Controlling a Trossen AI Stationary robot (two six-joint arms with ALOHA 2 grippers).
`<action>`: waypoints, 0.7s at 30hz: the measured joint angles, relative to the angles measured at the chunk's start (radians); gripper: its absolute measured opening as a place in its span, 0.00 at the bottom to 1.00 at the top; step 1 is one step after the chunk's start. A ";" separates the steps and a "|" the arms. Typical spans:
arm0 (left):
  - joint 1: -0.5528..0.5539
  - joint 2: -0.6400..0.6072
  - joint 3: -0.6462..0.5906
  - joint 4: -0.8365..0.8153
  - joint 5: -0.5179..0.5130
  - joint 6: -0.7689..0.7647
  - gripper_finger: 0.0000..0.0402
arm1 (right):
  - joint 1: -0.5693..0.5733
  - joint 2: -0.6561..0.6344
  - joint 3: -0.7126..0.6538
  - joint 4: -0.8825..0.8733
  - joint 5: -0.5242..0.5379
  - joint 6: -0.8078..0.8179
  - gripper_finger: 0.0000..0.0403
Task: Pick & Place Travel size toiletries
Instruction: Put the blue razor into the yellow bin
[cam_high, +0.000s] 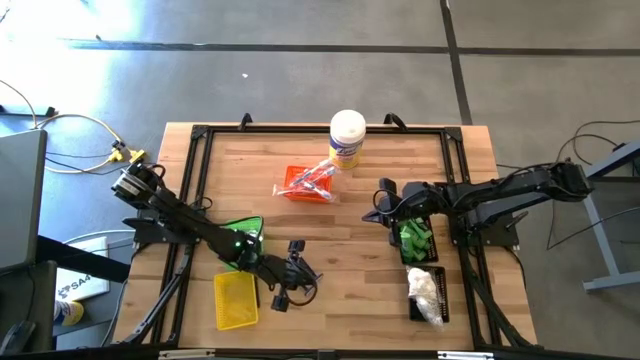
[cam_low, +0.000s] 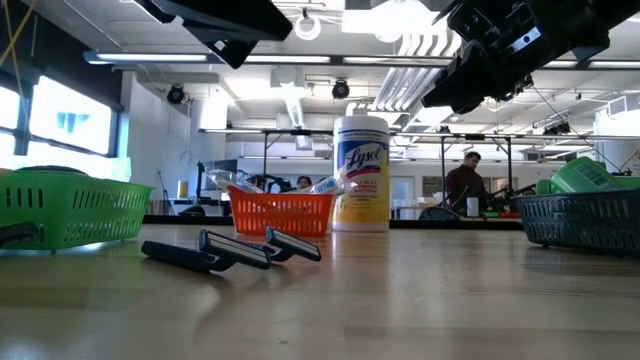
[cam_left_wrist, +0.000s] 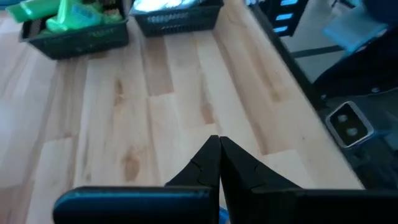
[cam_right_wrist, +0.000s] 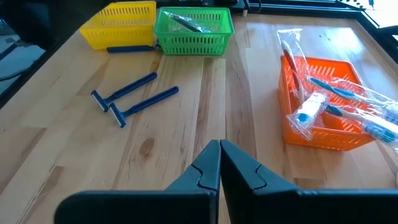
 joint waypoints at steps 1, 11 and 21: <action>0.003 0.000 0.000 -0.007 -0.004 0.000 0.00 | 0.000 0.000 0.000 0.000 0.000 0.000 0.01; 0.003 0.000 0.000 -0.012 -0.012 -0.003 0.00 | 0.000 0.000 0.000 0.000 -0.022 0.018 0.01; 0.016 0.000 0.000 -0.086 -0.013 -0.109 0.04 | 0.000 0.000 0.000 0.000 -0.019 0.018 0.01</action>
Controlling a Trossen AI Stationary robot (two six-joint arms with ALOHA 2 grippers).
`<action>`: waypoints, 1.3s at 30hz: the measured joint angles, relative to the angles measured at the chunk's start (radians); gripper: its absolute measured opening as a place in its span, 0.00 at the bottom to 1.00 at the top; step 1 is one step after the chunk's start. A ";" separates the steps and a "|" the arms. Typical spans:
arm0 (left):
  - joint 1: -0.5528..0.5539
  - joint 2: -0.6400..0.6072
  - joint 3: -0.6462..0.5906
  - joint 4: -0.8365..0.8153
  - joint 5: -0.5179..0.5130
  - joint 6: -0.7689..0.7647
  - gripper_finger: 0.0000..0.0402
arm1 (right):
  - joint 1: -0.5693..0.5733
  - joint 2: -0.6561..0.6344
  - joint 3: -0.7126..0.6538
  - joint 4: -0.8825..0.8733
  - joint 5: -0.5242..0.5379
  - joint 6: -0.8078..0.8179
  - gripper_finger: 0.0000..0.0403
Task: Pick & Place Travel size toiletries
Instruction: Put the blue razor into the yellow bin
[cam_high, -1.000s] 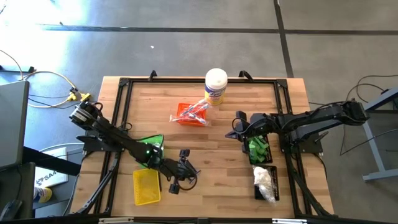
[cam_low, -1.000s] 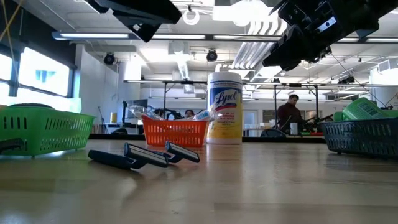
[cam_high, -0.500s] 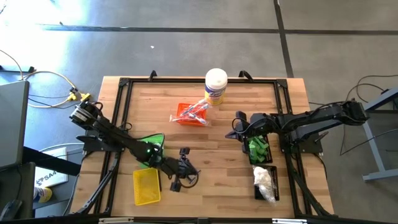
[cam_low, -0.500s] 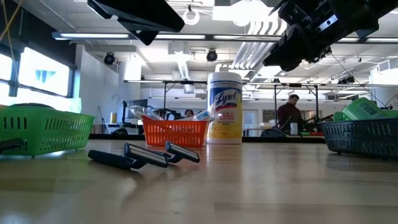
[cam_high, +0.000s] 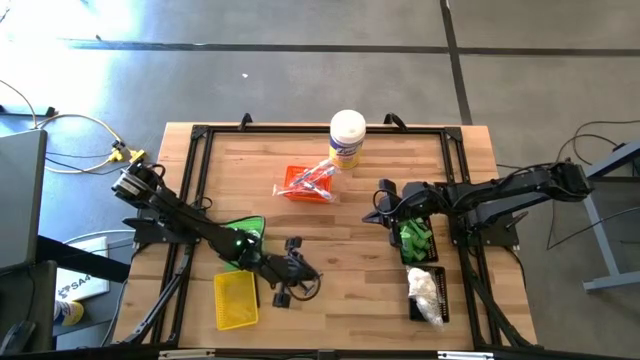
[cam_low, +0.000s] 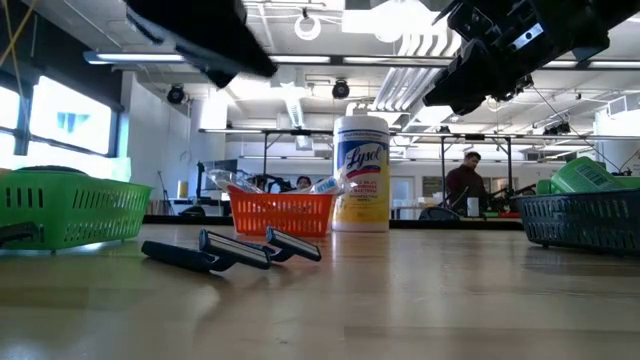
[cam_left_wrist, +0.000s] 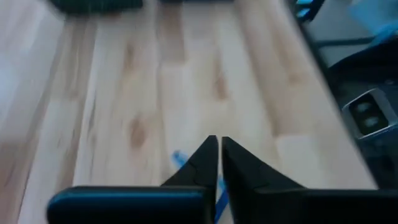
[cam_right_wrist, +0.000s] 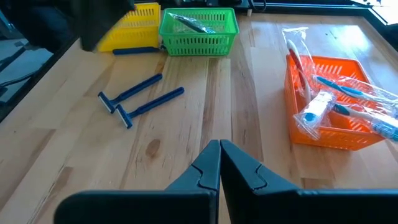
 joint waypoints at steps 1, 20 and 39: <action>0.006 0.000 0.000 -0.030 0.000 -0.023 0.06 | 0.000 0.000 0.000 0.000 0.000 0.003 0.01; 0.094 0.000 0.000 -0.168 0.002 0.038 0.52 | 0.000 0.000 0.000 -0.001 0.000 0.080 0.01; 0.092 0.106 0.000 -0.206 0.055 0.083 0.52 | 0.000 0.000 0.000 0.000 0.001 0.031 0.01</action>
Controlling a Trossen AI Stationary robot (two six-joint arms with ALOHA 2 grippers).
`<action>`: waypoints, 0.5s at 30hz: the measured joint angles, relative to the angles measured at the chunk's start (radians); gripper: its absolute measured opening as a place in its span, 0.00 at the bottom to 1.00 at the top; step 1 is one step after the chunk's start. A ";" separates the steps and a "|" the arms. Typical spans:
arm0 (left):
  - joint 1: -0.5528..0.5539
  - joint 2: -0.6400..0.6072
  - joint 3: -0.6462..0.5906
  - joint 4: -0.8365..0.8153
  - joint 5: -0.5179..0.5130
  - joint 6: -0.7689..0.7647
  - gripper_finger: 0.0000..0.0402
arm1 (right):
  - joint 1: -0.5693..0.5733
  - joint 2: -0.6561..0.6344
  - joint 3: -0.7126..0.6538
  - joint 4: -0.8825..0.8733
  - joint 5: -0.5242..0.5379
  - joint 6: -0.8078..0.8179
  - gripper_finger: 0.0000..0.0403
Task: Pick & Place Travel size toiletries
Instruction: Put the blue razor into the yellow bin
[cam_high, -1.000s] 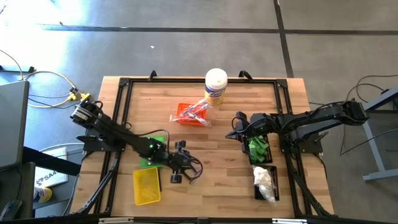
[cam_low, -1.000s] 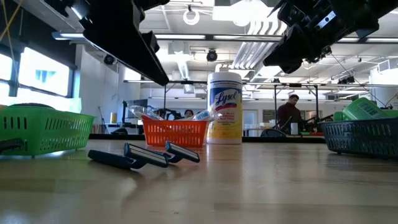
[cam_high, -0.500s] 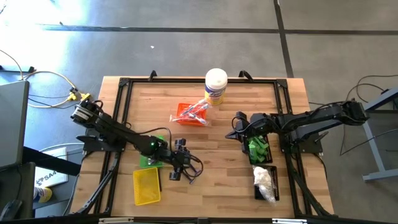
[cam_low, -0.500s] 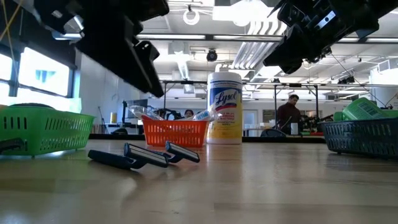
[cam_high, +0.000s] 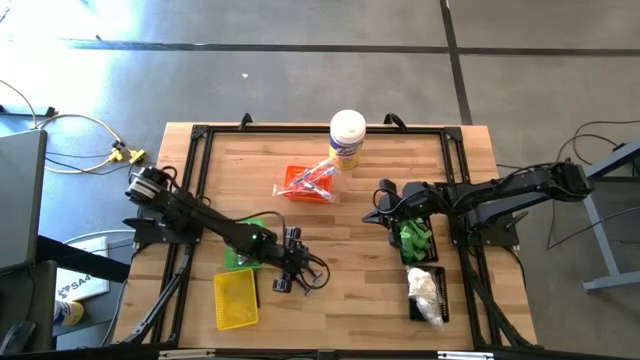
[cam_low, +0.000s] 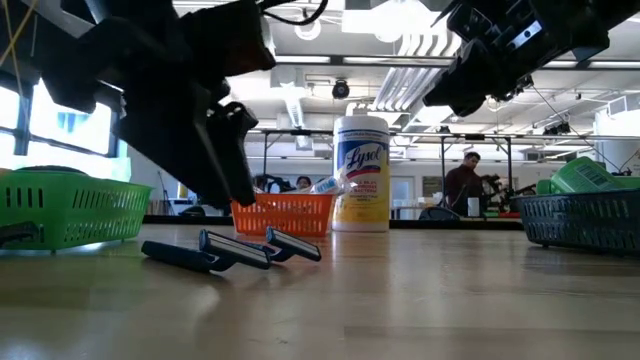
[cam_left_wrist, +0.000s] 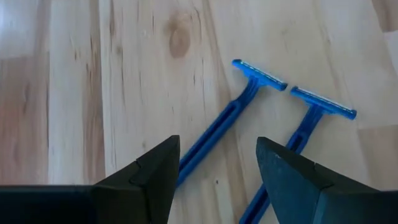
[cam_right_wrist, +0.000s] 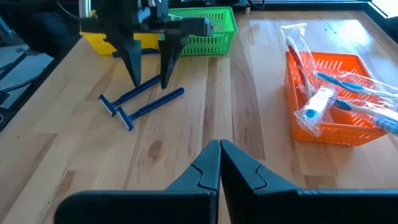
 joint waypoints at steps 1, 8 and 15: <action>0.000 0.004 0.000 0.008 0.000 0.000 0.52 | 0.000 0.000 0.000 0.001 0.000 -0.001 0.01; 0.000 0.026 0.001 0.060 -0.002 0.000 0.52 | 0.000 0.000 0.000 0.005 0.001 -0.031 0.01; 0.000 0.049 0.000 0.050 -0.004 -0.004 0.52 | 0.000 0.000 0.000 0.007 0.000 -0.033 0.01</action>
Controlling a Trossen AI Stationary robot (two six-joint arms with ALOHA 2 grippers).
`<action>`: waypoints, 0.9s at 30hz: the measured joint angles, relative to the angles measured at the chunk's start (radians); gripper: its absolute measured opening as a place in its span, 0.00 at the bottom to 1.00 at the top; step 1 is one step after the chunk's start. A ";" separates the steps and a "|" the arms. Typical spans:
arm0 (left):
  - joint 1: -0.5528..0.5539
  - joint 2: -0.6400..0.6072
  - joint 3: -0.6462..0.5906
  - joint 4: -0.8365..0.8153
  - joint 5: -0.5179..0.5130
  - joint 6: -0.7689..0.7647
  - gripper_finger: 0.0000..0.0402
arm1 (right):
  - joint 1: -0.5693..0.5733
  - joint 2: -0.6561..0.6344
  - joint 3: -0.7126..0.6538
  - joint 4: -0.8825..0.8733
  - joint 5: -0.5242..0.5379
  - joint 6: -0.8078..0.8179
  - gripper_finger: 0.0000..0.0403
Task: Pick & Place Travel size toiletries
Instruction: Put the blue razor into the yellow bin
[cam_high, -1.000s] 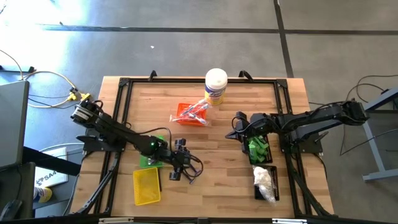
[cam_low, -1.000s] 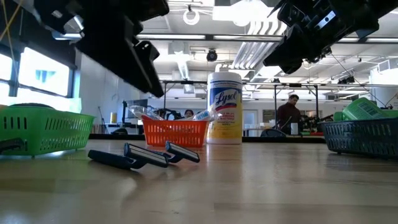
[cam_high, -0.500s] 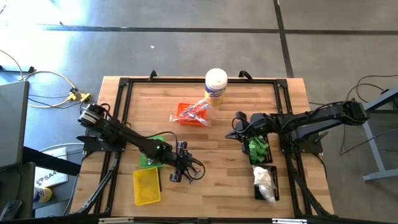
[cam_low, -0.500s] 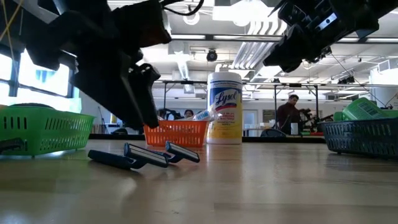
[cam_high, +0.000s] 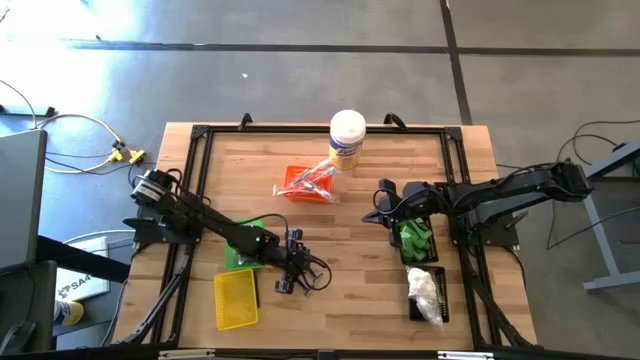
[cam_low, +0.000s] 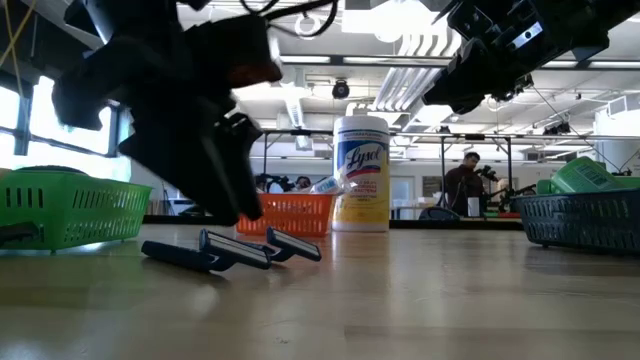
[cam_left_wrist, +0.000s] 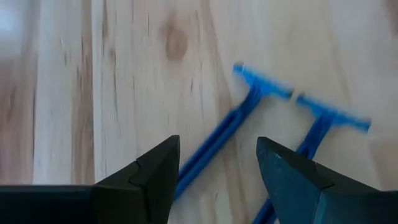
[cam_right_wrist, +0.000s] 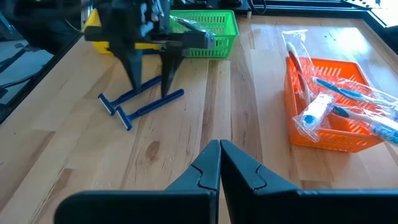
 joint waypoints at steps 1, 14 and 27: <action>0.000 0.006 0.003 0.011 0.000 0.000 0.52 | 0.000 0.000 0.000 0.000 0.000 0.000 0.01; 0.000 0.032 0.001 -0.003 -0.009 0.001 0.52 | 0.000 0.000 0.000 0.002 0.000 0.000 0.01; 0.000 0.068 0.002 0.015 0.028 -0.015 0.52 | 0.000 0.000 0.000 0.002 0.000 0.000 0.01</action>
